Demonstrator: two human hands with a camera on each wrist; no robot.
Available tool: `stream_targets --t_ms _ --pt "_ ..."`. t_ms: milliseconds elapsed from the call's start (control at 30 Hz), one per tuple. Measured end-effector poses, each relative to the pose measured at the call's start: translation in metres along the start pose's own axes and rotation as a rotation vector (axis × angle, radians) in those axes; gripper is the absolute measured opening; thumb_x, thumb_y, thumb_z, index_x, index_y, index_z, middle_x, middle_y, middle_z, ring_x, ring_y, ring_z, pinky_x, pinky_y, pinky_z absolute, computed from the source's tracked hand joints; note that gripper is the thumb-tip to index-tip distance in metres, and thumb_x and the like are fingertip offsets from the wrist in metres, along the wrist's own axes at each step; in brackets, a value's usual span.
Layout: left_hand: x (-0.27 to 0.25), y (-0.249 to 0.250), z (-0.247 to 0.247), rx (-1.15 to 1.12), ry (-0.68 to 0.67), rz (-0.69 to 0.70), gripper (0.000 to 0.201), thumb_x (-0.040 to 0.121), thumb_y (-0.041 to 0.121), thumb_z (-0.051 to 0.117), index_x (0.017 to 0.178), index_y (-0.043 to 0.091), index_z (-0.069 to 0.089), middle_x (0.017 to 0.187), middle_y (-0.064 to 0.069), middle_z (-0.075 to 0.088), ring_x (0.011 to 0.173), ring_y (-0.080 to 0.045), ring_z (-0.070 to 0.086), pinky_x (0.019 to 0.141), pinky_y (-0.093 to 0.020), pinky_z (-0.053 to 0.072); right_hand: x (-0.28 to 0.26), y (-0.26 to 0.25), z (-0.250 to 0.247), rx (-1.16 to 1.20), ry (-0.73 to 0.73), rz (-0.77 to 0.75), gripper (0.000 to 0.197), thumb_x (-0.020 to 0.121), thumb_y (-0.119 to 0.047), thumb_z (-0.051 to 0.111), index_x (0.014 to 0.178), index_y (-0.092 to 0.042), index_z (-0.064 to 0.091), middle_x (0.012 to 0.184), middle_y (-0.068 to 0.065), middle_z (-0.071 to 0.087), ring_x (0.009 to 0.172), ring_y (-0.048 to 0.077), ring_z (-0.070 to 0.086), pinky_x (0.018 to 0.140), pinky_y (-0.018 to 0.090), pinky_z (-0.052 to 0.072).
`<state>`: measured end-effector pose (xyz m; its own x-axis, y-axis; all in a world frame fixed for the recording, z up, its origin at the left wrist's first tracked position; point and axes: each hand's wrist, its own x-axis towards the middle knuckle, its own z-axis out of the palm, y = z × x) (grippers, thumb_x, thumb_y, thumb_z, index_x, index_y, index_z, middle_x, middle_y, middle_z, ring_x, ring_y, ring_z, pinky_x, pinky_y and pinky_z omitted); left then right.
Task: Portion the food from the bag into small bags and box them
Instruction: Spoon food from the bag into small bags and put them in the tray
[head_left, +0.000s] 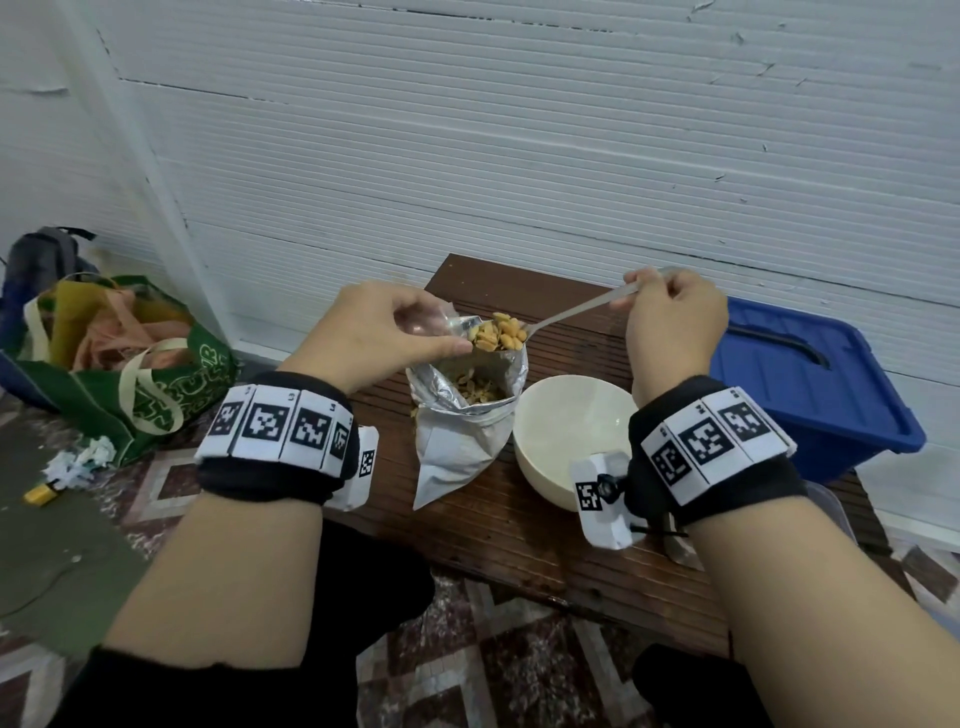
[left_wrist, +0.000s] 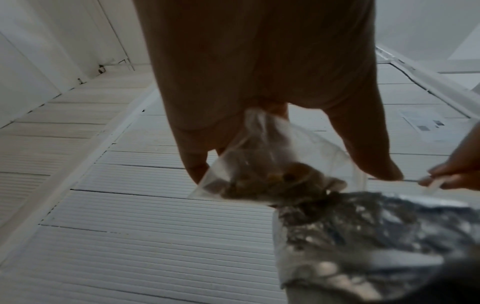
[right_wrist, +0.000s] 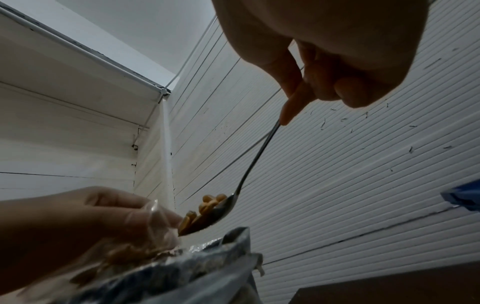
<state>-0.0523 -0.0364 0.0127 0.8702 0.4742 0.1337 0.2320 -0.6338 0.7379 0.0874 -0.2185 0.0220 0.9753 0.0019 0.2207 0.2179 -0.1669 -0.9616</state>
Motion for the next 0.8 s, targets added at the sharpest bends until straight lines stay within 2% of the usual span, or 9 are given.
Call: stream_targets --t_ms 67,167,267,333,400,500,633,767,800 --pt "0.0 0.002 0.001 0.029 -0.021 -0.001 0.043 0.063 0.049 0.08 0.1 0.031 0.065 0.091 0.015 0.067 0.089 0.0 0.06 0.074 -0.011 0.044 0.002 -0.003 0.001 0.0 -0.007 0.0 0.028 0.094 -0.012 0.046 0.086 -0.003 0.072 0.062 -0.016 0.058 0.063 -0.002 0.051 0.053 0.002 0.036" --pt "-0.001 0.007 0.002 0.059 -0.049 -0.005 0.04 0.063 0.047 0.082 0.096 0.033 0.064 0.089 0.018 0.064 0.088 0.002 0.058 0.073 -0.009 0.042 0.0 -0.005 0.006 -0.012 -0.059 0.007 0.028 0.094 -0.012 0.046 0.087 -0.003 0.071 0.06 -0.015 0.058 0.057 -0.001 0.049 0.051 0.007 0.036" --pt "0.0 0.008 0.007 0.1 -0.075 -0.003 0.056 0.059 0.052 0.082 0.106 0.024 0.069 0.093 0.014 0.067 0.091 -0.003 0.061 0.081 -0.019 0.049 -0.002 -0.007 0.012 -0.047 -0.116 0.011 0.028 0.096 -0.013 0.046 0.085 -0.006 0.071 0.061 -0.014 0.059 0.06 -0.006 0.05 0.049 0.001 0.035" --pt "0.0 0.009 0.009 0.113 -0.087 -0.008 0.061 0.059 0.052 0.083 0.111 0.022 0.07 0.092 0.012 0.068 0.088 -0.003 0.062 0.081 -0.023 0.052 -0.004 -0.008 0.014 -0.051 -0.145 0.023 0.027 0.096 -0.014 0.047 0.082 -0.01 0.07 0.061 -0.012 0.06 0.061 -0.007 0.05 0.051 0.002 0.034" --pt "0.001 0.01 0.011 0.123 -0.091 -0.004 0.06 0.06 0.052 0.083 0.111 0.022 0.07 0.09 0.012 0.068 0.085 -0.004 0.063 0.081 -0.026 0.054 -0.004 -0.009 0.016 -0.046 -0.17 0.025 0.029 0.096 -0.013 0.047 0.079 -0.009 0.07 0.062 -0.013 0.06 0.064 -0.008 0.051 0.056 0.005 0.034" --pt "0.001 0.012 0.013 0.154 -0.077 0.003 0.058 0.062 0.055 0.081 0.109 0.024 0.07 0.09 0.011 0.067 0.086 -0.005 0.061 0.081 -0.028 0.053 -0.005 -0.011 0.019 -0.048 -0.198 0.038 0.028 0.097 -0.014 0.047 0.081 -0.01 0.071 0.063 -0.01 0.061 0.064 -0.009 0.05 0.058 0.003 0.033" --pt "0.001 0.014 0.018 0.143 -0.06 0.007 0.051 0.063 0.057 0.078 0.102 0.027 0.07 0.09 0.008 0.068 0.086 -0.008 0.062 0.082 -0.032 0.055 -0.006 -0.011 0.021 -0.025 -0.228 0.044 0.032 0.096 -0.013 0.048 0.07 -0.011 0.068 0.067 -0.015 0.062 0.067 -0.01 0.051 0.06 0.005 0.031" --pt "0.0 0.015 0.017 0.122 -0.061 0.005 0.051 0.061 0.055 0.081 0.103 0.029 0.07 0.091 0.014 0.067 0.087 -0.003 0.061 0.082 -0.026 0.053 -0.008 -0.011 0.024 -0.004 -0.236 0.012 0.028 0.097 -0.016 0.048 0.082 -0.009 0.071 0.064 -0.015 0.062 0.06 -0.016 0.053 0.063 0.007 0.034" --pt "0.0 0.015 0.016 0.114 -0.067 0.008 0.052 0.06 0.052 0.083 0.105 0.029 0.07 0.091 0.016 0.066 0.088 -0.002 0.061 0.082 -0.024 0.052 -0.008 -0.011 0.024 0.009 -0.233 -0.004 0.027 0.098 -0.017 0.048 0.084 -0.01 0.071 0.064 -0.014 0.063 0.062 -0.015 0.054 0.065 0.008 0.035"
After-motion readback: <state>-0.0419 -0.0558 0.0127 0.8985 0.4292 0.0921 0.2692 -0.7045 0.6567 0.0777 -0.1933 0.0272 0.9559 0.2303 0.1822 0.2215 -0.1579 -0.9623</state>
